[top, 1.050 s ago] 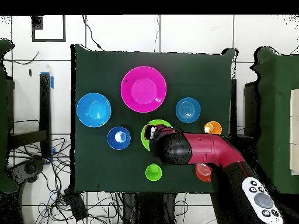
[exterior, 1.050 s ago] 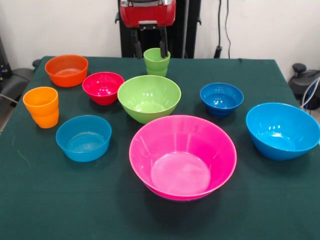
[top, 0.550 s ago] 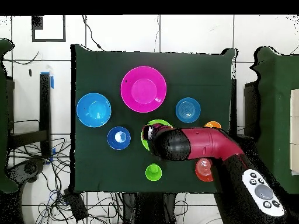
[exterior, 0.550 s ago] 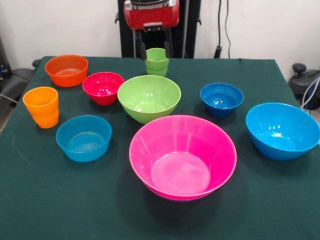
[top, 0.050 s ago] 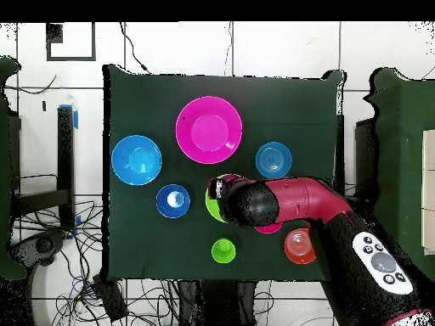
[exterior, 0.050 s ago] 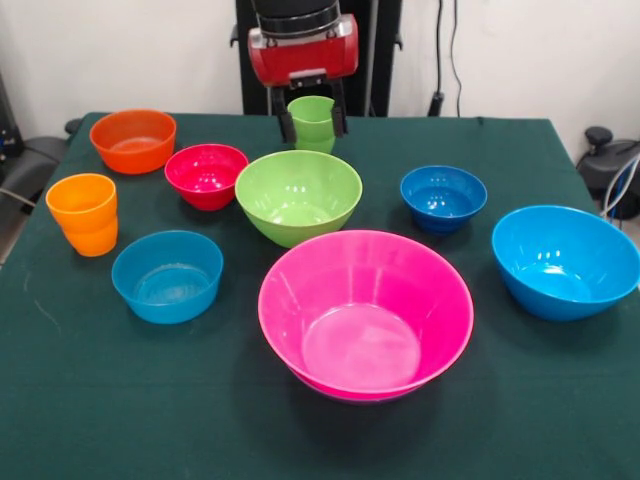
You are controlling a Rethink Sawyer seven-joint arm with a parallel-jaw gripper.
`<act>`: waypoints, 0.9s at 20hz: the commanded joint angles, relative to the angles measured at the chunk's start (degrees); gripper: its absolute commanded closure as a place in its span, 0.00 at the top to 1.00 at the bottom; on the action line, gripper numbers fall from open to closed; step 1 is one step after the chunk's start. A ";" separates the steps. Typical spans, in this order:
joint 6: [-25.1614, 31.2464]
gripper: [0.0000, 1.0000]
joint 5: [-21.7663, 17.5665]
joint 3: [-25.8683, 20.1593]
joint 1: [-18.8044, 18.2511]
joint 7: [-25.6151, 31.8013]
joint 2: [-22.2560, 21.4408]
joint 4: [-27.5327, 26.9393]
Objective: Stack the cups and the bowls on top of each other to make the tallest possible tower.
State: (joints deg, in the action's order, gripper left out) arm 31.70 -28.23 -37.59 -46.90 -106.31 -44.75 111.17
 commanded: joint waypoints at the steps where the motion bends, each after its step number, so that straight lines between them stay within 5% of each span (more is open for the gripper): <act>1: 5.71 1.00 -6.36 -4.12 -0.12 15.68 3.79 -2.56; 18: 10.29 1.00 -1.93 -10.29 -5.35 13.81 -8.87 4.85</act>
State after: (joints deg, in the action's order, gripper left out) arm 34.08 -30.40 -43.69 -51.25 -106.31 -49.36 111.54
